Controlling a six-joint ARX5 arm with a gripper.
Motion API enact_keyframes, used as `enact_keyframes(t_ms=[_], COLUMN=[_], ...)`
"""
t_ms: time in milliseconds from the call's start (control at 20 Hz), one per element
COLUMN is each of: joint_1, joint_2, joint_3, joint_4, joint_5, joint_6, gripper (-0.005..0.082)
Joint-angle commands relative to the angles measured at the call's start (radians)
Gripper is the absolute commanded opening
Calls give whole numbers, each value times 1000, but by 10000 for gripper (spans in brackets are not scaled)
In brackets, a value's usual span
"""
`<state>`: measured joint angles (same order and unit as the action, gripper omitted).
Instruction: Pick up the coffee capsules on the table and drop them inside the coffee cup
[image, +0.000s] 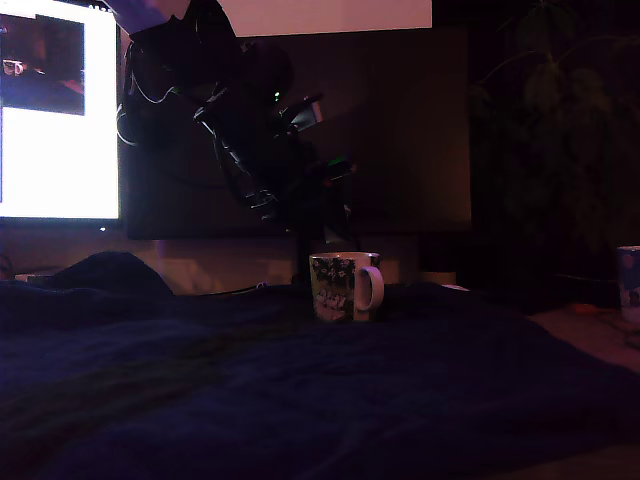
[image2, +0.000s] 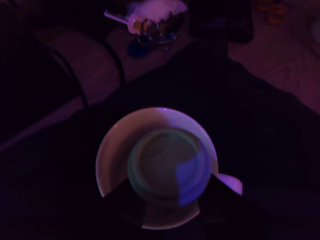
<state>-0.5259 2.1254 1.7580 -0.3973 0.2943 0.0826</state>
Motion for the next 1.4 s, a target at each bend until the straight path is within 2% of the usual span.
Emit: enact_keyframes(t_ms=[0,400,600,750,800,850,1000,1050,1350], joint_1=[0,0,0,0,0,0,0,0,1], joint_2=[27,27,27,27,27,27,19,13,-23], joint_3=[-2,-2,-2,-2,-2,-2,-2,-2,-2], joint_4=[4,-1,3,5,8,8,7,6,-4], joint_5=[4,-13,-16,-16,-16,-15,-13,-11,-4], joint_6=[5,5,5,5,5,5,5,5,24], gripper=[250,260,412,406,378,314,56,-4,-24])
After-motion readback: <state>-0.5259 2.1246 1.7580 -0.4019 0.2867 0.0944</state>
